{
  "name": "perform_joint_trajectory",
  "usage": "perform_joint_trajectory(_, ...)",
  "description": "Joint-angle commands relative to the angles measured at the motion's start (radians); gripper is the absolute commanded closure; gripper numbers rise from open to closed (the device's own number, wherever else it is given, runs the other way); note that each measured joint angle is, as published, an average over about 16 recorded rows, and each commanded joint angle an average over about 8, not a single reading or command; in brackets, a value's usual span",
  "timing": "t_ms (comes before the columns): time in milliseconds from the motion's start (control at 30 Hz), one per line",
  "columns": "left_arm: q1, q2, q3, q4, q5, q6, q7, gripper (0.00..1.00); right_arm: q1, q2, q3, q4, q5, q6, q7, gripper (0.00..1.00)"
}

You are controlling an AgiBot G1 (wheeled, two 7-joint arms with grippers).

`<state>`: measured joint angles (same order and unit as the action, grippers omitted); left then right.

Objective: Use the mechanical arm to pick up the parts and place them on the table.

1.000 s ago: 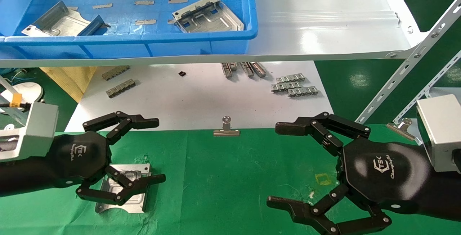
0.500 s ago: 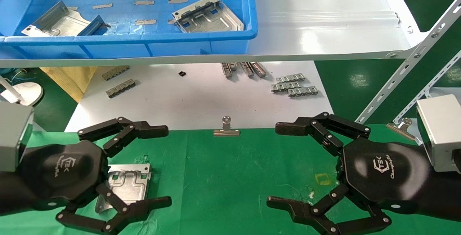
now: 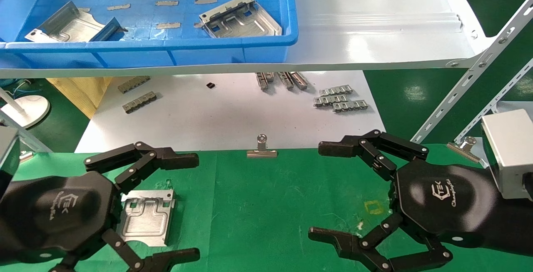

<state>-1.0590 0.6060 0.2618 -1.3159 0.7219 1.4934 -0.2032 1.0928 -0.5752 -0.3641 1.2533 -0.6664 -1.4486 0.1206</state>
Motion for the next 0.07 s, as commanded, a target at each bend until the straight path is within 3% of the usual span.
perform_joint_trajectory(33, -0.002, 0.000, 0.003, 0.007, 0.000, 0.000, 0.004, 0.00, 0.000, 0.000, 0.000, 0.000, 0.000, 0.000, 0.000, 0.00)
perform_joint_trajectory(67, -0.003, 0.001, 0.004, 0.008, 0.001, 0.000, 0.005, 0.00, 0.000, 0.000, 0.000, 0.000, 0.000, 0.000, 0.000, 0.00)
